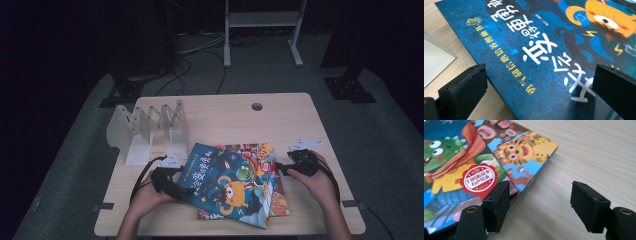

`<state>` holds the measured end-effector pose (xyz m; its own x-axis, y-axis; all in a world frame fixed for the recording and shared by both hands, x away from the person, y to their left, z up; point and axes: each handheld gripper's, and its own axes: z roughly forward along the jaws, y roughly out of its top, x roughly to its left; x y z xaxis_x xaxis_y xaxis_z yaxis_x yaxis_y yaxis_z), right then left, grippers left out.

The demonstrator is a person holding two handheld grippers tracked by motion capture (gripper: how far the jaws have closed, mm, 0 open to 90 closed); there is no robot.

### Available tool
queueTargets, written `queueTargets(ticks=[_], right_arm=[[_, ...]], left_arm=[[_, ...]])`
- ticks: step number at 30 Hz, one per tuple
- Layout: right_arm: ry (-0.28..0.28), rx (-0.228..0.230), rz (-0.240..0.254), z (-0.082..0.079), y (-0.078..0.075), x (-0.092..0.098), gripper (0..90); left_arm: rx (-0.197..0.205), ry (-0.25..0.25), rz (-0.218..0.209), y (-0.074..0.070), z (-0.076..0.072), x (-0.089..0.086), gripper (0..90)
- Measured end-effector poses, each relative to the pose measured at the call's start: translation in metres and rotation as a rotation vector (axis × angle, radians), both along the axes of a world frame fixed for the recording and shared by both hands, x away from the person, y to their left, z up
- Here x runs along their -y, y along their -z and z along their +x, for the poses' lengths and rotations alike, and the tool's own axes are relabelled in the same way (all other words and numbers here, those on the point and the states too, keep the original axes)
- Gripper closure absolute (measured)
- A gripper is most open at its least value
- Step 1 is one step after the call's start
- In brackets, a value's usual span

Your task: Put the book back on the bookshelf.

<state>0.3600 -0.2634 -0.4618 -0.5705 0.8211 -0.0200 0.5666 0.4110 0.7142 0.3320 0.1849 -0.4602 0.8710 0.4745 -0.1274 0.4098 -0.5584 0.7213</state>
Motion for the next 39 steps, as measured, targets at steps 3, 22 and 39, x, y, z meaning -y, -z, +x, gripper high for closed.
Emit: queueTargets(ticks=[3, 22, 39], right_arm=[[0.027, 0.003, 0.021, 0.008, 0.002, 0.003, 31.9], [-0.011, -0.043, 0.113, -0.023, -0.002, 0.007, 30.0], [-0.050, -0.078, 0.155, -0.021, 0.003, -0.004, 31.7]], left_arm=[[-0.002, 0.011, -0.002, 0.000, -0.001, 0.002, 0.0], [-0.030, 0.140, -0.006, 0.004, -0.013, 0.035, 0.0], [-0.007, -0.002, -0.011, 0.001, -0.004, -0.001, 0.0]])
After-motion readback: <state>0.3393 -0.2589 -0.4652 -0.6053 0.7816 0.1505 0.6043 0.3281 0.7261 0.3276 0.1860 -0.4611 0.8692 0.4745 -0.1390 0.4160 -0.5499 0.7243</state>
